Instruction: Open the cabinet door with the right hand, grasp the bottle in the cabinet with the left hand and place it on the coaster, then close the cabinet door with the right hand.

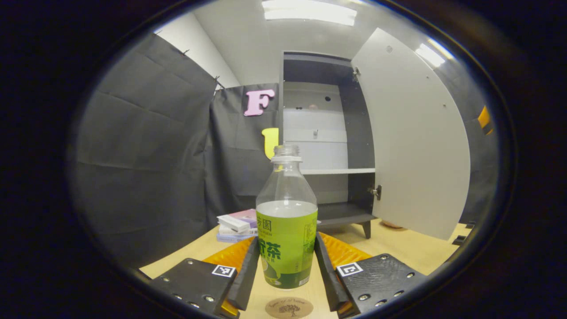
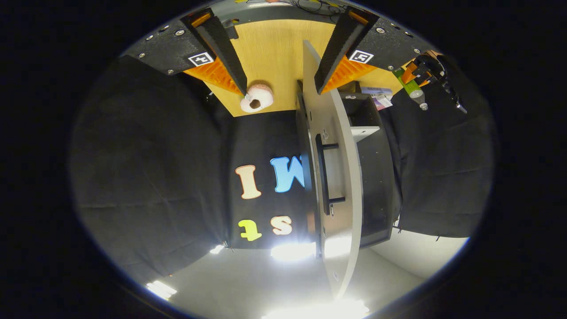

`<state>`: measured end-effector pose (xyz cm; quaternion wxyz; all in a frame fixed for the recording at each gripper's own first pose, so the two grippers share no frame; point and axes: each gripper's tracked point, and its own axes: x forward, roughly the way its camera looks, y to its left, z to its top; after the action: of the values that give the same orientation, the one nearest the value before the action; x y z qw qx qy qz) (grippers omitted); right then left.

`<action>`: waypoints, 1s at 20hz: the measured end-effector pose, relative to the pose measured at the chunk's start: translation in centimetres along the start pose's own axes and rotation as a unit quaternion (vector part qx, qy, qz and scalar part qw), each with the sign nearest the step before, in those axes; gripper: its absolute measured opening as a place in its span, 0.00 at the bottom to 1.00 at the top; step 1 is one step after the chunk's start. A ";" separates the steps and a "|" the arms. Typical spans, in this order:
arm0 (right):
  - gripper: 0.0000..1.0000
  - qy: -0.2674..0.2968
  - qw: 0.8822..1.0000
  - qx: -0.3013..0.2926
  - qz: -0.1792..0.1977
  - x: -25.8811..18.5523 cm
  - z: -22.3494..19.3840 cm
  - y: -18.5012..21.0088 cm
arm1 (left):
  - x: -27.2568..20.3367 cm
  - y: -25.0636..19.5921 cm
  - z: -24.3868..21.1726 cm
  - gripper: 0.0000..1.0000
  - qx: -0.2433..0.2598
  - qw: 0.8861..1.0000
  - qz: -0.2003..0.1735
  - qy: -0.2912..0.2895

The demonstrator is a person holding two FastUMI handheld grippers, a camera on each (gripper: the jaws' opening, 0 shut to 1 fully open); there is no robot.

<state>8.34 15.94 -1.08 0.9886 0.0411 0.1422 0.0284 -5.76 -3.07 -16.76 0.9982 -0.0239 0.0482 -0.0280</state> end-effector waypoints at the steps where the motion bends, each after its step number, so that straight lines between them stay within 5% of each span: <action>1: 0.92 0.002 1.000 -0.001 -0.002 0.0 -0.1 0.0 | -0.2 0.0 -1.1 0.68 -0.001 1.000 0.000 0.008; 11: 0.95 0.034 0.999 -0.033 -0.007 -0.6 -1.3 0.8 | 0.1 -1.1 -9.9 0.67 -0.009 0.998 0.003 0.062; 20: 0.95 0.042 0.998 -0.035 -0.006 0.1 -1.6 0.7 | -0.6 -0.6 -12.5 0.70 -0.005 0.997 0.023 0.078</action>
<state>7.94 16.74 -2.54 0.9827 0.0047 0.1832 0.0287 -7.60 -4.23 -29.06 0.9916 -0.0254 0.1263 -0.0069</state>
